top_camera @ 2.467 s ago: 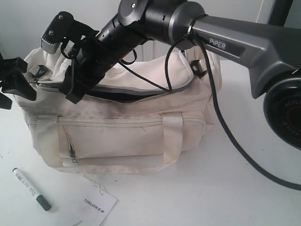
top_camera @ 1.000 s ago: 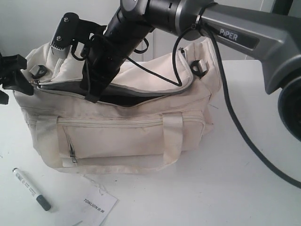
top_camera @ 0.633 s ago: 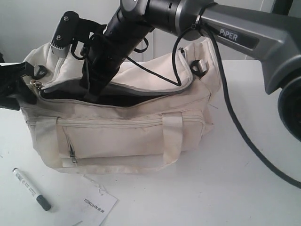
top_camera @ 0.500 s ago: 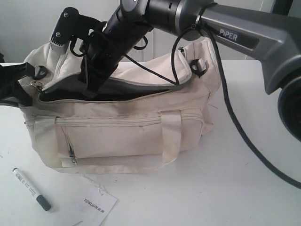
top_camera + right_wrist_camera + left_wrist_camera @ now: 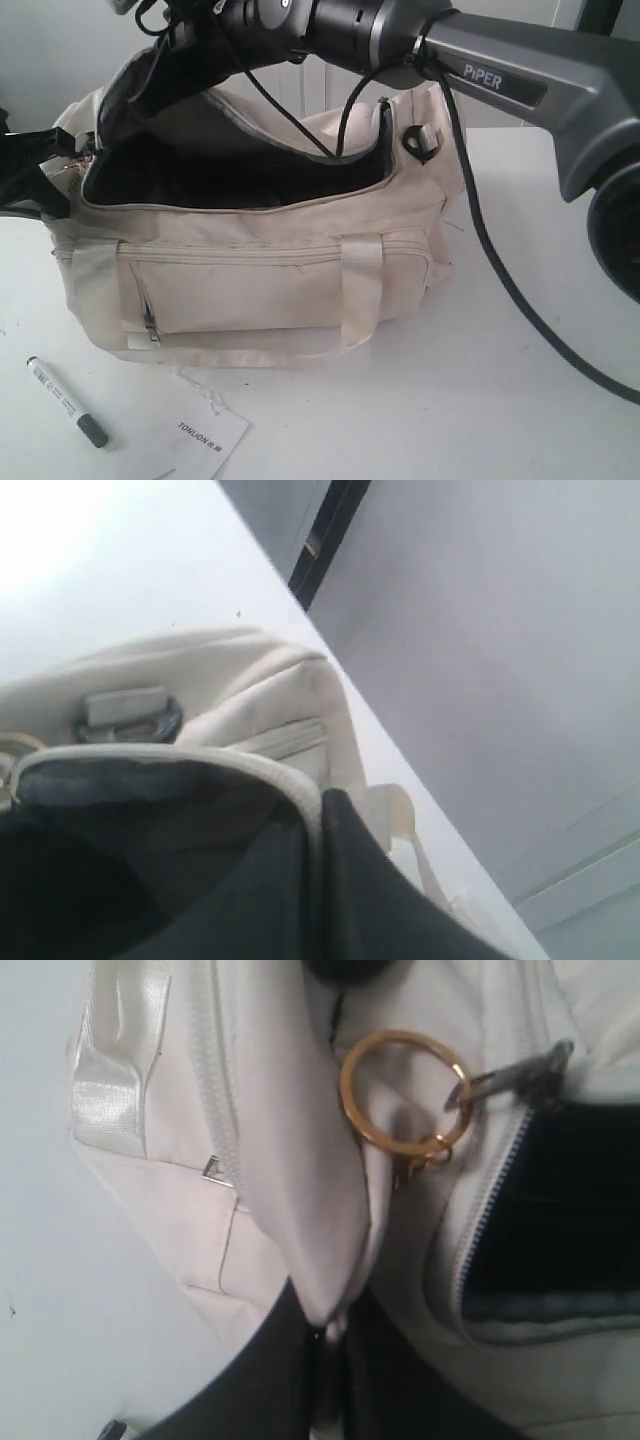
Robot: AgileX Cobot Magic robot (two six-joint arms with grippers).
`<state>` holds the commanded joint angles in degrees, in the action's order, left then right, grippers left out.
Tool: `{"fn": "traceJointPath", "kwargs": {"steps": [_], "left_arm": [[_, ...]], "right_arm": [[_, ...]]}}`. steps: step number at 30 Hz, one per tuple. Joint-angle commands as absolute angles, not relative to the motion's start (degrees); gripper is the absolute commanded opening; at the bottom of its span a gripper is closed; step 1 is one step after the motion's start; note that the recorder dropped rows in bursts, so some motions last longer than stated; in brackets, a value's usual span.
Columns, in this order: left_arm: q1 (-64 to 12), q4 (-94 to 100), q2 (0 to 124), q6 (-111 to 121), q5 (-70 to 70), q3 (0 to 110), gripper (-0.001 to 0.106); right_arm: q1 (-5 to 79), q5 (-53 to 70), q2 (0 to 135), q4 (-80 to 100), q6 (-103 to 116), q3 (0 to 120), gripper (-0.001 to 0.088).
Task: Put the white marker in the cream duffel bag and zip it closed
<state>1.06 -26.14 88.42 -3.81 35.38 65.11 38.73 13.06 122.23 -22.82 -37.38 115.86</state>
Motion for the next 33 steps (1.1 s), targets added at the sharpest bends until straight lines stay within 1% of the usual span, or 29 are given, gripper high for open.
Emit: {"fn": "traceJointPath", "kwargs": {"steps": [9, 22, 33], "left_arm": [[1.1, -26.1, 88.4, -3.8, 34.6, 65.1, 0.0], [1.1, -26.0, 88.4, -3.8, 34.1, 65.1, 0.0], [1.1, -26.0, 88.4, -3.8, 34.1, 65.1, 0.0]], "right_arm": [[38.7, 4.7, 122.2, -23.1, -31.1, 115.9, 0.0], [38.7, -5.4, 122.2, -26.0, -29.7, 115.9, 0.0], [38.7, -7.2, 122.2, -26.1, -29.6, 115.9, 0.0]]}}
